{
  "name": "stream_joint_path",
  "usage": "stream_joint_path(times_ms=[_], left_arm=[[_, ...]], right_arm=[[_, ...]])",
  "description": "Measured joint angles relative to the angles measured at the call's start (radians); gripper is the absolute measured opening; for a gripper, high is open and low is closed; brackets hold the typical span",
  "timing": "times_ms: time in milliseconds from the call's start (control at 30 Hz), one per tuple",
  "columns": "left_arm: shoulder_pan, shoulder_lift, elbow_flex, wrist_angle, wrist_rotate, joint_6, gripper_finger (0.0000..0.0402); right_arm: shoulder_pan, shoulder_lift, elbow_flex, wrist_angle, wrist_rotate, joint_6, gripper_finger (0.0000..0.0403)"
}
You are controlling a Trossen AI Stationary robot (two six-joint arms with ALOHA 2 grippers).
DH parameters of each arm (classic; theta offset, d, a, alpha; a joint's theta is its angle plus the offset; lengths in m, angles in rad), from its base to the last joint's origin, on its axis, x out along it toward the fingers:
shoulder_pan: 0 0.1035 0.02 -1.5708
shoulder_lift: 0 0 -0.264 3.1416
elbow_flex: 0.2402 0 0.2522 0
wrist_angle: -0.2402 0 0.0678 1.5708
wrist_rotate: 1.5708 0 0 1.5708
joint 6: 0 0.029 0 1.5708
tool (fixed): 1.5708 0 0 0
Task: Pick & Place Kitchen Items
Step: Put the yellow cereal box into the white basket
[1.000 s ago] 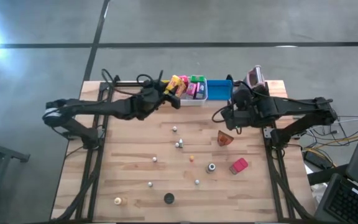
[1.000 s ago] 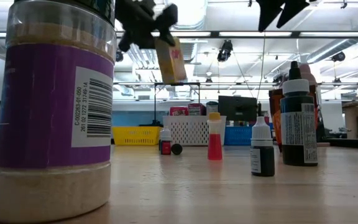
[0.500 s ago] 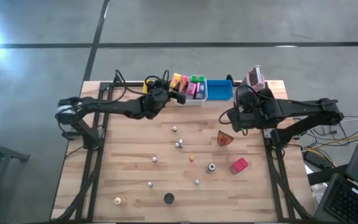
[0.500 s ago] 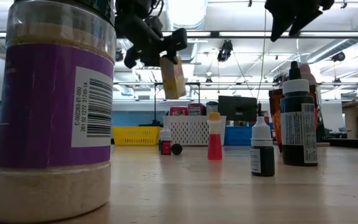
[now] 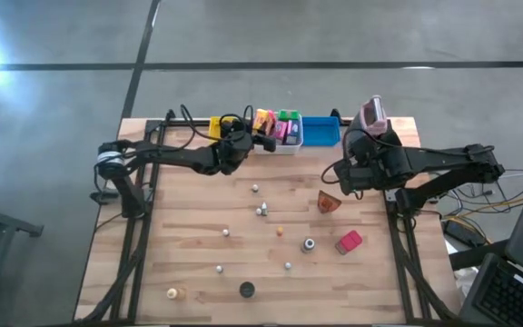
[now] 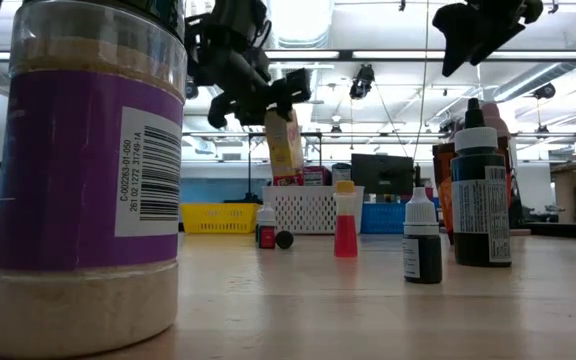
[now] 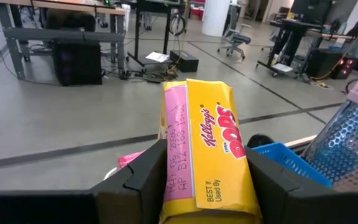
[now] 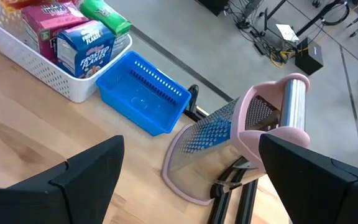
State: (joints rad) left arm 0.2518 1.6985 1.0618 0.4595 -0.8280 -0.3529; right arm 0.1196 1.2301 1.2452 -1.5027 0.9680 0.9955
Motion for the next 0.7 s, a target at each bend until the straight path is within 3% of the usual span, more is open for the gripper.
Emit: stream_joint_path(times_ms=[700], left_arm=[[0.007,0.092,0.001,-0.007,0.027,-0.062,0.0174]], right_arm=[[0.000,0.000,-0.019,0.009,0.001,0.000,0.0368]])
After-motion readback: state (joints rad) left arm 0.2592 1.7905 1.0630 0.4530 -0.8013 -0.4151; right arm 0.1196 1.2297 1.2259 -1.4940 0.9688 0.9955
